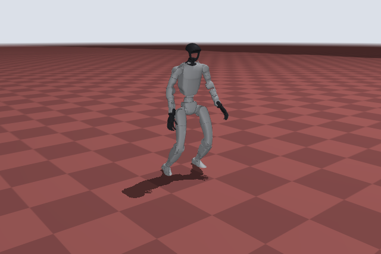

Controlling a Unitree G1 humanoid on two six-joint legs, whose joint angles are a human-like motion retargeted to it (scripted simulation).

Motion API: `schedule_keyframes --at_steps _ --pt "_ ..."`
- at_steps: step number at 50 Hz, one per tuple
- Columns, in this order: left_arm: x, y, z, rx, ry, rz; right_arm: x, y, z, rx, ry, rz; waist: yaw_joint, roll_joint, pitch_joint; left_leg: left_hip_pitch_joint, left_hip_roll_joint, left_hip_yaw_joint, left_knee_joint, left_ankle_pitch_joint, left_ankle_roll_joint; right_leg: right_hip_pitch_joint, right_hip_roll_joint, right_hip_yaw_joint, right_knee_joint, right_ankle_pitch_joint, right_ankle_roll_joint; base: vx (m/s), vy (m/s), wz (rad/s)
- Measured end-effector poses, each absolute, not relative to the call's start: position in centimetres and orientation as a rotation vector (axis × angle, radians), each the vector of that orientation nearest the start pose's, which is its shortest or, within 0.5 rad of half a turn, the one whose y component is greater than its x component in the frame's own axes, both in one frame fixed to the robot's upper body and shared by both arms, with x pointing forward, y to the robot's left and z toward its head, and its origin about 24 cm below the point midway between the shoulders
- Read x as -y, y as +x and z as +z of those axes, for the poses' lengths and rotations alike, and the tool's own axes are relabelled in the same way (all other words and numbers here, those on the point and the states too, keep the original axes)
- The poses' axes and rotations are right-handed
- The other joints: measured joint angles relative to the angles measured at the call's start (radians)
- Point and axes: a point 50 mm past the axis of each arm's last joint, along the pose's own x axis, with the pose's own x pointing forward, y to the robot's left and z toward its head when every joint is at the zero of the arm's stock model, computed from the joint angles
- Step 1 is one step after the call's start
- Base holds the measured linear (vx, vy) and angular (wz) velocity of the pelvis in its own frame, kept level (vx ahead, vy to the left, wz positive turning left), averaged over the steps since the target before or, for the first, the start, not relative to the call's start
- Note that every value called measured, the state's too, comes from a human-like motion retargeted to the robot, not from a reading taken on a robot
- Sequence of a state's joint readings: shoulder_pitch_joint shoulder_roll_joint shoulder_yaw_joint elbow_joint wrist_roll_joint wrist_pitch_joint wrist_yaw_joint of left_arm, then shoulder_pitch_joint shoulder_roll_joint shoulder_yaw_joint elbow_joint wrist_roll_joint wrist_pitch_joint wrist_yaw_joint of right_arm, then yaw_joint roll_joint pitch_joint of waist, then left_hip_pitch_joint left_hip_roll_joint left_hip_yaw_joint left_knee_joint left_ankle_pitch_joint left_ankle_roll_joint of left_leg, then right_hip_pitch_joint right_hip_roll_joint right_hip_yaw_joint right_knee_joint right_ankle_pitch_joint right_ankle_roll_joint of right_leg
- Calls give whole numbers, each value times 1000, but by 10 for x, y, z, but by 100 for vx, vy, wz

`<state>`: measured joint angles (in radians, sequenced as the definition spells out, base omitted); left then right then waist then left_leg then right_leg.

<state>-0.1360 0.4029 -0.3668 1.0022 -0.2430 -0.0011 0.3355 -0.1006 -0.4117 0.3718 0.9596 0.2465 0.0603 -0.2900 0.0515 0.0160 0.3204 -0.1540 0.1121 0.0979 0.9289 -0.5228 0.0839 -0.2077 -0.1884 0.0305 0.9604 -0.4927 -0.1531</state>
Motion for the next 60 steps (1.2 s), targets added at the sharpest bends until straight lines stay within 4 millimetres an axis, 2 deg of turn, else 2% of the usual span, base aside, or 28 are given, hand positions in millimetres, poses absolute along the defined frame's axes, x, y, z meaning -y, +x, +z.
schedule_keyframes --at_steps 3,5,8,10,12,14,17,20,23,25,26,27,28,33,34,35,46,60 --pt "-266 181 -112 -863 478 259 260 168 -116 -899 -398 -215 14 -10 -79 48 -28 -22 -185 103 -78 83 -2 2 -239 116 124 12 3 18" --pt "-269 181 -110 -850 462 246 258 169 -115 -889 -362 -186 22 -18 -104 88 -38 -17 -311 191 -117 138 -6 -15 -395 213 168 3 1 0" --pt "-273 180 -105 -816 483 240 257 177 -110 -868 -374 -157 26 -20 -102 144 -44 -5 -459 296 -153 211 -4 -32 -588 332 169 -3 1 -14" --pt "-278 182 -98 -782 522 233 261 185 -103 -831 -442 -135 32 -22 -94 168 -47 3 -526 324 -163 237 -5 -36 -670 374 182 -6 2 -23" --pt "-291 191 -79 -695 592 199 270 197 -84 -735 -577 -90 43 -27 -83 174 -49 18 -561 318 -161 239 -8 -42 -707 381 210 -7 1 -20" --pt "-311 208 -35 -531 727 149 284 214 -46 -565 -742 -41 57 -33 -69 166 -50 33 -570 302 -149 232 -10 -49 -724 377 230 -7 0 -13" --pt "-331 222 61 -209 978 109 304 226 39 -270 -940 3 78 -41 -60 142 -49 42 -565 291 -129 212 -7 -48 -733 377 243 -6 -1 -7" --pt "-330 220 149 83 1178 118 314 221 126 -24 -1099 2 91 -50 -76 126 -53 41 -582 303 -127 195 -10 -46 -748 395 277 -2 0 -1" --pt "-324 214 216 289 1394 126 321 207 197 137 -1308 -36 98 -59 -103 128 -61 38 -625 330 -152 202 -17 -65 -784 423 326 -2 -1 13" --pt "-318 212 249 382 1525 128 322 201 232 204 -1435 -63 102 -62 -123 132 -64 33 -649 342 -169 209 -20 -77 -801 435 353 -1 -1 11" --pt "-309 210 257 402 1226 52 322 201 244 212 -1472 -80 102 -65 -129 136 -66 33 -659 344 -176 209 -21 -80 -805 434 361 0 0 0" --pt "-301 208 267 435 997 -22 322 201 255 223 -1510 -98 102 -68 -134 139 -68 33 -668 344 -180 210 -23 -82 -807 433 367 0 0 0" --pt "-297 207 277 457 900 -63 323 201 265 235 -1551 -122 103 -69 -139 142 -68 32 -673 341 -182 212 -23 -83 -808 428 368 0 0 0" --pt "-287 201 316 573 963 -84 323 200 304 290 -1689 -209 105 -71 -156 154 -71 32 -688 327 -183 222 -25 -87 -811 402 361 -2 -1 2" --pt "-293 202 325 593 1303 66 323 196 312 319 -1715 -227 110 -67 -154 154 -70 29 -685 326 -184 226 -25 -88 -813 402 364 -6 -2 13" --pt "-298 204 338 654 1804 255 323 190 320 355 -1749 -245 118 -62 -150 154 -69 25 -681 325 -186 231 -24 -89 -815 404 370 -6 -2 13" --pt "-296 187 343 697 1818 288 316 177 332 403 -1767 -259 108 -56 -149 165 -56 4 -742 319 -198 231 -7 -101 -846 408 381 -10 -4 7" --pt "-304 181 345 660 1829 323 318 176 331 428 -1743 -276 88 -73 -78 127 -42 -11 -822 368 -189 176 9 -128 -866 427 383 -16 -4 9"
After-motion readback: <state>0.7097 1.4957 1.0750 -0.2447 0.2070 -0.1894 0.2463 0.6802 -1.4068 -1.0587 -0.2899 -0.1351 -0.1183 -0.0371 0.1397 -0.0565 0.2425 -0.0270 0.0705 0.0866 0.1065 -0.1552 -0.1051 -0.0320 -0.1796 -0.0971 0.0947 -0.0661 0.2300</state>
